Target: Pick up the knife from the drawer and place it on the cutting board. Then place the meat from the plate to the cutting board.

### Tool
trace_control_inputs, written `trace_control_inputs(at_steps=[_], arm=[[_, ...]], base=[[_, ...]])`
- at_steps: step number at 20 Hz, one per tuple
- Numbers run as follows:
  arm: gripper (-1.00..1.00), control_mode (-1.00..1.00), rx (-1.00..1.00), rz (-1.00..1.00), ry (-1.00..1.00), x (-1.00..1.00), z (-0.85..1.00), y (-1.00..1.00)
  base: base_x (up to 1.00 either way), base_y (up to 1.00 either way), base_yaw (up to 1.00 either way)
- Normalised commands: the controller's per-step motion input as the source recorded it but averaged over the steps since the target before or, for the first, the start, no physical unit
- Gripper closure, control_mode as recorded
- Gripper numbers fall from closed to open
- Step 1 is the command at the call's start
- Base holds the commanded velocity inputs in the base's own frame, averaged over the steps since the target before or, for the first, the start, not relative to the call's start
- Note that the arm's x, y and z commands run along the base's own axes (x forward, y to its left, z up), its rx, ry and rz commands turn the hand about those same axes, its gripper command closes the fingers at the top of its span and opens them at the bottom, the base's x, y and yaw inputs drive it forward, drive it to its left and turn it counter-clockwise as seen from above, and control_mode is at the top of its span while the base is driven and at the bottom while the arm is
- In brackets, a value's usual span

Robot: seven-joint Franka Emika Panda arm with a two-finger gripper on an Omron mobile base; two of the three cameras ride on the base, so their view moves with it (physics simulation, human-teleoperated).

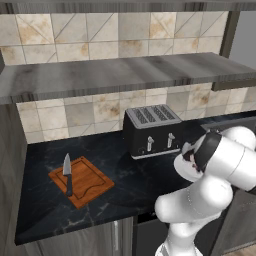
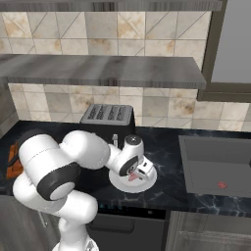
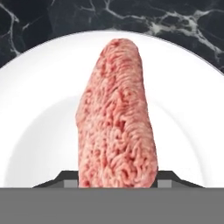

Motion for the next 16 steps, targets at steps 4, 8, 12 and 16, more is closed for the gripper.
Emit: trace_control_inputs(at_steps=[4,8,12,16], arm=[[1.00,-1.00,0.00,0.02,0.00,0.00,-0.04,0.00],[1.00,-1.00,0.00,0.02,-0.01,-0.11,0.00,0.00],[1.00,-1.00,0.00,0.00,-0.09,-0.50,0.22,0.03],[1.00,-1.00,-0.02,0.00,-0.07,-0.52,0.37,0.28]], base=[[0.00,0.00,0.00],[0.00,0.00,0.00],[0.00,0.00,0.00],[0.00,0.00,0.00]])
